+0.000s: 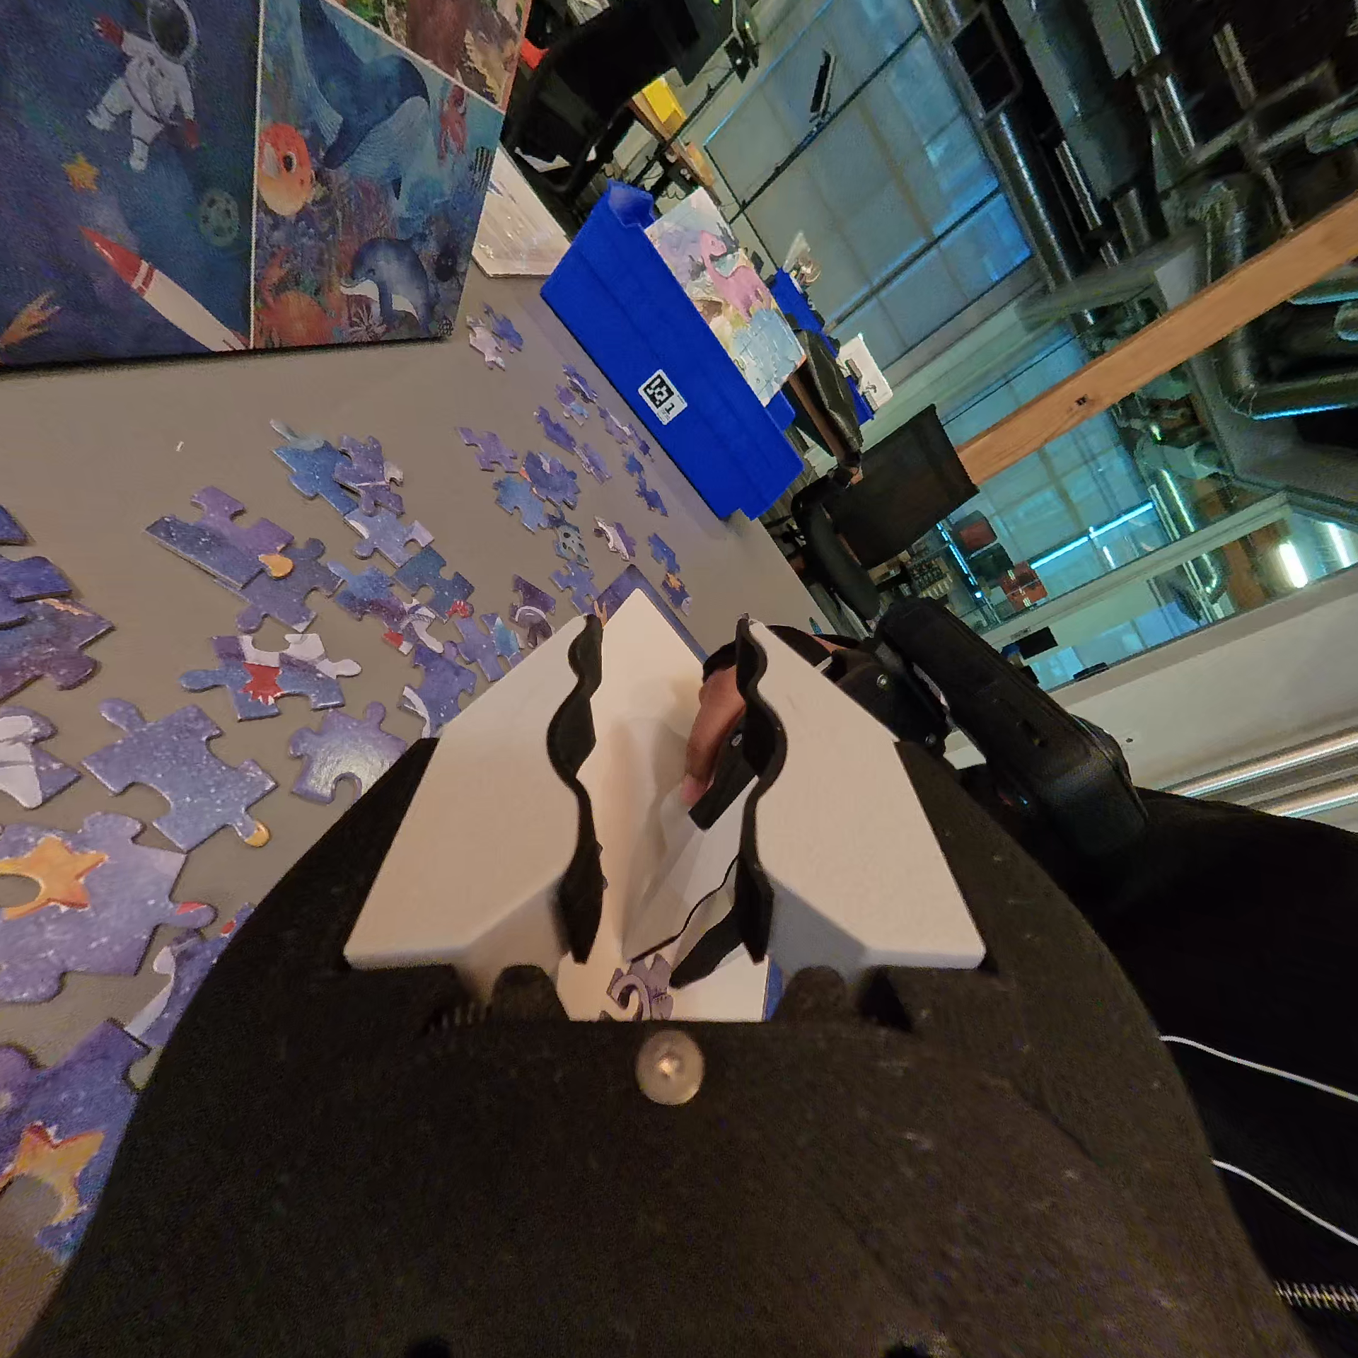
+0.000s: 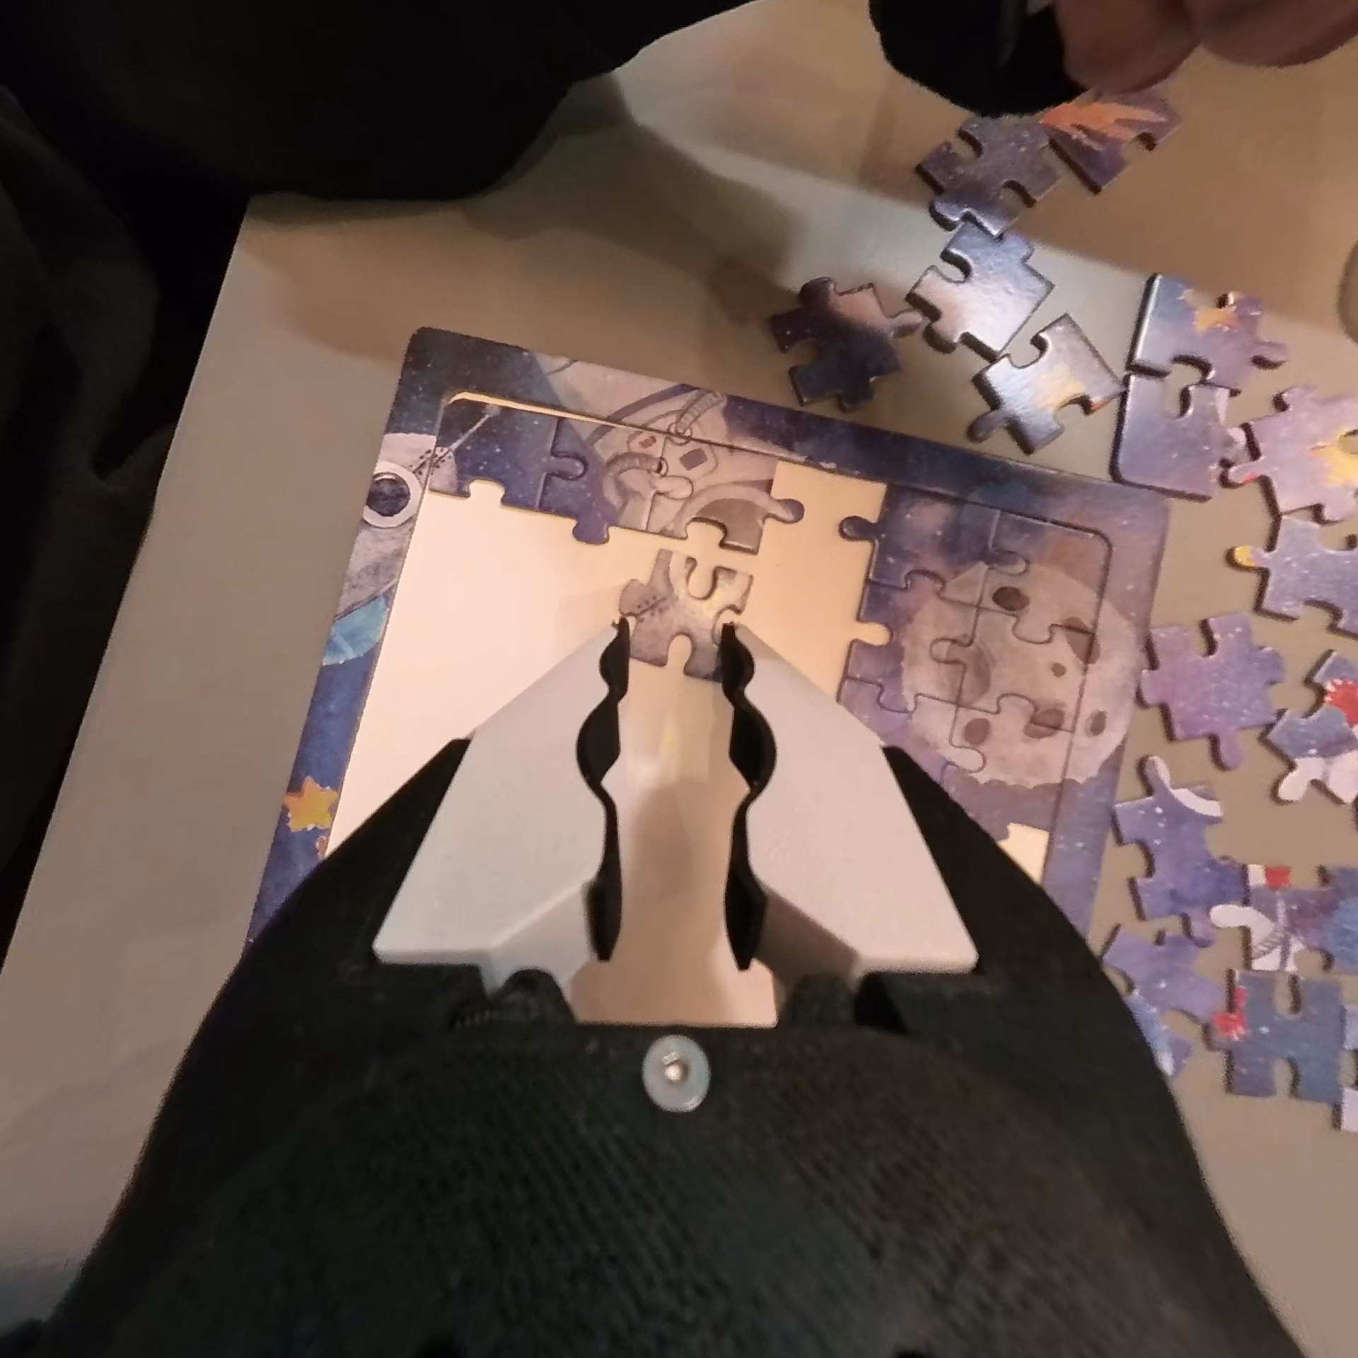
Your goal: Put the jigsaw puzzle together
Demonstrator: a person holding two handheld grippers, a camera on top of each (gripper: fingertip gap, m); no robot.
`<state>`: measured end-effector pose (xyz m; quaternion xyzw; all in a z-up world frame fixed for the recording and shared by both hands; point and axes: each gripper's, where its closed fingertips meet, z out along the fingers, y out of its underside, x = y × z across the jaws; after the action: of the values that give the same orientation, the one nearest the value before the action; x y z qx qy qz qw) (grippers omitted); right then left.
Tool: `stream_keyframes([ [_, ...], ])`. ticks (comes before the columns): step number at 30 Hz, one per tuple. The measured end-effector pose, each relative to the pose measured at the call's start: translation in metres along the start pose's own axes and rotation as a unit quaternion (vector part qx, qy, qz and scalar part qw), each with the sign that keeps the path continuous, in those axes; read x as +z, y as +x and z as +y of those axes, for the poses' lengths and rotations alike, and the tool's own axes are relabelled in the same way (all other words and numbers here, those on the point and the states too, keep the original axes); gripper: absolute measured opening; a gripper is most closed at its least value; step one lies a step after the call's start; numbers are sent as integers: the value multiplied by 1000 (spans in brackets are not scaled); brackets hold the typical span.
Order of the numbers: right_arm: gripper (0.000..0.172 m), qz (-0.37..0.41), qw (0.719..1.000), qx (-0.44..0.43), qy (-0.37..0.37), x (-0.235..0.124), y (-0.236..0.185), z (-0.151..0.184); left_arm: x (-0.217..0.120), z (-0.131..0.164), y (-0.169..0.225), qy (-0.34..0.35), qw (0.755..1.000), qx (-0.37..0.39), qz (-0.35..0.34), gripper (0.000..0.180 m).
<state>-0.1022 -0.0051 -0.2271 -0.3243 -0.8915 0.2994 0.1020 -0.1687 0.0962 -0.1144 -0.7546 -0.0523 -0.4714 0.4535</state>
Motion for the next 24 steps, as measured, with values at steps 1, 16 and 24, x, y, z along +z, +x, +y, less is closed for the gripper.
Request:
stream_keyframes([
  [1,24,1,1000,2,1,0,0,1,0,0,0,-1,1000,0,-1,34],
  [16,26,-39,997,-12,60,-2,-26,-24,3,0,0,1,1000,5,-5,34],
  [24,22,-87,995,-18,34,15,-47,-22,3,0,0,2,1000,6,-5,34],
])
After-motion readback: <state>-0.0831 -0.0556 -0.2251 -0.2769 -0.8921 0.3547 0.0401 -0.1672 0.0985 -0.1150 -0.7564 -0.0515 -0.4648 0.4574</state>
